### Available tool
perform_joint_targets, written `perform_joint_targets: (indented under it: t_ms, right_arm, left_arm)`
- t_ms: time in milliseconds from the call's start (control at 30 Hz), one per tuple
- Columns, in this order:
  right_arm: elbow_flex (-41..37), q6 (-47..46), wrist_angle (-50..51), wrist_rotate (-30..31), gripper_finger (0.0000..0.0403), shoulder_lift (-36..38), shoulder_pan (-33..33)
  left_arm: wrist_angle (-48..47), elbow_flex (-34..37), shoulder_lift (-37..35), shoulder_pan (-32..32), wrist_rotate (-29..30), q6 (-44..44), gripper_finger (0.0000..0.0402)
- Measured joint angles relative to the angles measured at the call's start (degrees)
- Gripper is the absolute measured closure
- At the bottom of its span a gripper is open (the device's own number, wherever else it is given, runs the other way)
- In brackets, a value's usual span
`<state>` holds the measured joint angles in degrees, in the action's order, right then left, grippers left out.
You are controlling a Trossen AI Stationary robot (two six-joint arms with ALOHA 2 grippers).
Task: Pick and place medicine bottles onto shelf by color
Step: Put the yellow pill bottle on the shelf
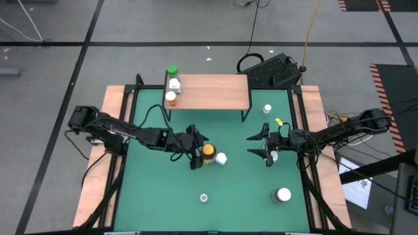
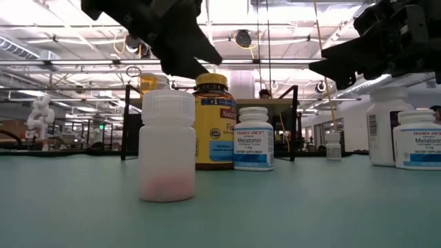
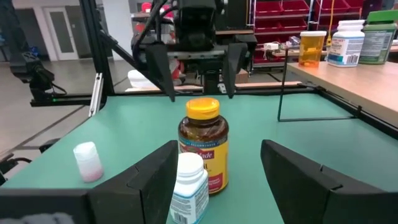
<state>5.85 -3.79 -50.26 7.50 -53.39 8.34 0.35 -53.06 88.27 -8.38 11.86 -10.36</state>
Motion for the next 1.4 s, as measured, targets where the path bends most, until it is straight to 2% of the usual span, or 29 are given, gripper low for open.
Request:
perform_joint_targets:
  t_ms: [200,433,567,767,1033,1133,1233,1400]
  right_arm:
    - [0.00,0.22,-0.05,-0.01,0.0177,0.00,0.00]
    - [0.04,0.48,0.44,-0.01,0.0177,0.01,0.00]
    - [0.04,0.85,0.46,-0.01,0.0177,0.01,0.00]
    - [0.04,0.87,0.66,-0.01,0.0177,0.03,0.00]
    - [0.04,1.07,0.97,-0.01,0.0177,0.03,0.00]
    - [0.04,1.07,1.09,-0.01,0.0177,0.03,0.00]
    - [0.04,1.07,1.18,-0.01,0.0177,0.03,0.00]
    - [0.04,1.07,1.25,-0.01,0.0177,0.03,0.00]
  left_arm:
    - [1.35,0.04,4.91,0.34,-0.08,0.36,0.0021]
    - [2.97,0.00,6.21,1.33,-0.15,-0.23,0.0057]
    - [2.48,0.04,4.50,1.27,-0.46,-0.39,0.0082]
    - [2.70,0.00,0.83,1.25,-0.57,-1.14,0.0098]
    - [-0.29,-0.02,-6.08,2.07,-0.55,-0.04,0.0190]
    - [-0.15,-0.04,-7.23,1.77,-0.56,-0.25,0.0205]
    - [-0.25,-0.04,-6.81,0.66,-0.22,-0.52,0.0194]
    - [0.73,0.09,-1.33,-1.21,1.19,-2.60,0.0124]
